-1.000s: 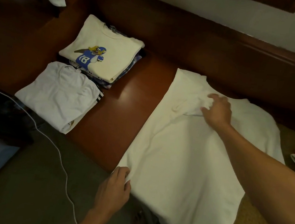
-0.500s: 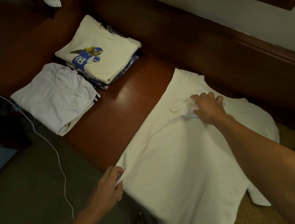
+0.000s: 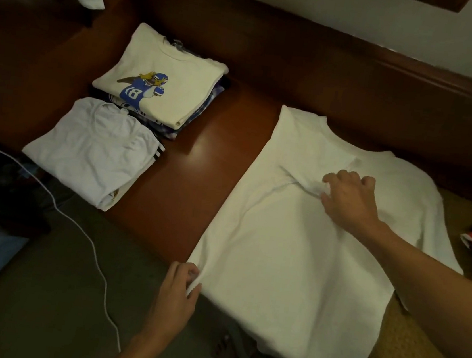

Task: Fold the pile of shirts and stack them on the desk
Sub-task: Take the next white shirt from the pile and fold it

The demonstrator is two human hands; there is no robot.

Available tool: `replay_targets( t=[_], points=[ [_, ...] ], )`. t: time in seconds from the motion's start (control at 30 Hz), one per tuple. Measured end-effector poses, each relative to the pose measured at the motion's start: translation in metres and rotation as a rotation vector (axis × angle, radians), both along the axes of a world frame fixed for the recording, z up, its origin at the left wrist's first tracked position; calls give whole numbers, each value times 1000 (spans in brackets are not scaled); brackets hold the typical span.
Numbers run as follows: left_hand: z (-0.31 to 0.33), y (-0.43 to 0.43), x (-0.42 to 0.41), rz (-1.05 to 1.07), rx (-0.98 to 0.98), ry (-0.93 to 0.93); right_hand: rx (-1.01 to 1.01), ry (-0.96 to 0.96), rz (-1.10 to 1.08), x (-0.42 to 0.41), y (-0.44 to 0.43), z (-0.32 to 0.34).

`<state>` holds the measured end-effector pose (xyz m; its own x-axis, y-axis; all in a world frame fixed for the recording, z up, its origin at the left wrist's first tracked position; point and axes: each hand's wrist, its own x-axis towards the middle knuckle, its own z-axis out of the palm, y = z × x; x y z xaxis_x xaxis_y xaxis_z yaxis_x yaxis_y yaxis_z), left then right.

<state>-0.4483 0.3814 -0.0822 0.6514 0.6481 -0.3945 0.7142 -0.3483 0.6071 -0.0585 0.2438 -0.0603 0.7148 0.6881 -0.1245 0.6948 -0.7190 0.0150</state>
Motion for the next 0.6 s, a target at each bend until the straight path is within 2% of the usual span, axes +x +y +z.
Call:
replay_targets(
  t=[0.07, 0.17, 0.23, 0.33, 0.47, 0.6],
  points=[
    [-3, -2, -5, 24, 2, 4, 74, 104, -209, -2, 9, -1],
    [-5, -4, -13, 50, 9, 19, 63, 247, -384, -3, 22, -7],
    [-8, -4, -18, 54, 32, 25, 137, 342, -541, -4, 29, -10],
    [-8, -9, -28, 37, 149, -74, 406, 434, -690, -6, 34, -7],
    [-9, -18, -40, -111, 262, -197, 809, 557, -804, -13, 33, 8],
    [-19, -18, -53, -213, 126, -195, 764, 663, -904, -16, 28, 6]
  ],
)
